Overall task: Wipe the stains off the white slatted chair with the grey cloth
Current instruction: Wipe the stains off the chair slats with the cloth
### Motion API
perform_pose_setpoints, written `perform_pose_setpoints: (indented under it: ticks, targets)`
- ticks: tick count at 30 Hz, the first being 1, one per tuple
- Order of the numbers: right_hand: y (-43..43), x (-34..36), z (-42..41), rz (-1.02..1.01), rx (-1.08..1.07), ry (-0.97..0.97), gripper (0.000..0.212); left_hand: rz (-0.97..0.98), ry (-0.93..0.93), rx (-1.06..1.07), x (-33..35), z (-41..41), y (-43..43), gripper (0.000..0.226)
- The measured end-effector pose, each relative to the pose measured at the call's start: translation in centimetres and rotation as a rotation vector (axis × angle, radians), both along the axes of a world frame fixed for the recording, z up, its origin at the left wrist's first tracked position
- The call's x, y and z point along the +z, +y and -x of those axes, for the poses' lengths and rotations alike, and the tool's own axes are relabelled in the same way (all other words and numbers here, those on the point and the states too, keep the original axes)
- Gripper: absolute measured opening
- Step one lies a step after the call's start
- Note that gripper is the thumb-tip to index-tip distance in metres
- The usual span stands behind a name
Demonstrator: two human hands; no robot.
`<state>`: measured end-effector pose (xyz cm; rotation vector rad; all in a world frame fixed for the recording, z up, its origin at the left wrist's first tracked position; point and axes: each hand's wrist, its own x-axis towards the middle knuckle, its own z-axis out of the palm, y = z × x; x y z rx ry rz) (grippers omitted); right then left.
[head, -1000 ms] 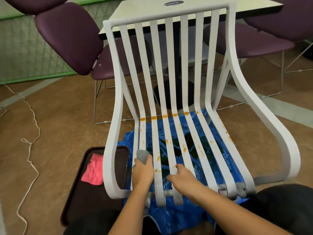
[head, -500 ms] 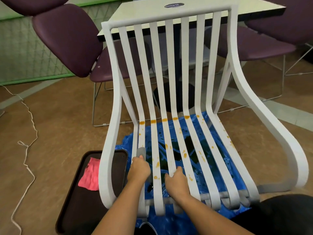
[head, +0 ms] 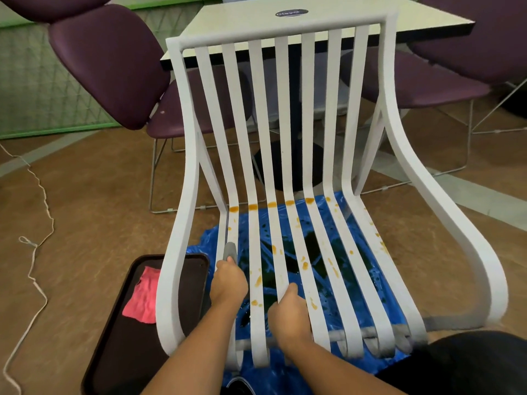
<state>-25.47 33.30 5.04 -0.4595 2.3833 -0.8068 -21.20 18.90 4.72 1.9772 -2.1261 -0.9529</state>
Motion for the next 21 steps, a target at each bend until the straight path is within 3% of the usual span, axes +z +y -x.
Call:
perform_pose_setpoints:
  ticks: [8, 14, 21]
  targets:
    - [0.0, -0.1, -0.1, -0.057, 0.043, 0.029, 0.031, 0.015, -0.043, 0.042, 0.6, 0.2, 0.9, 0.044]
    - [0.0, -0.6, -0.1, -0.070, 0.046, 0.016, 0.027, -0.078, -0.037, 0.066, 0.7, 2.6, -2.3, 0.038]
    - [-0.3, -0.7, 0.1, -0.090, 0.036, 0.028, 0.025, -0.053, -0.148, -0.022, -0.1, 4.1, -4.5, 0.033]
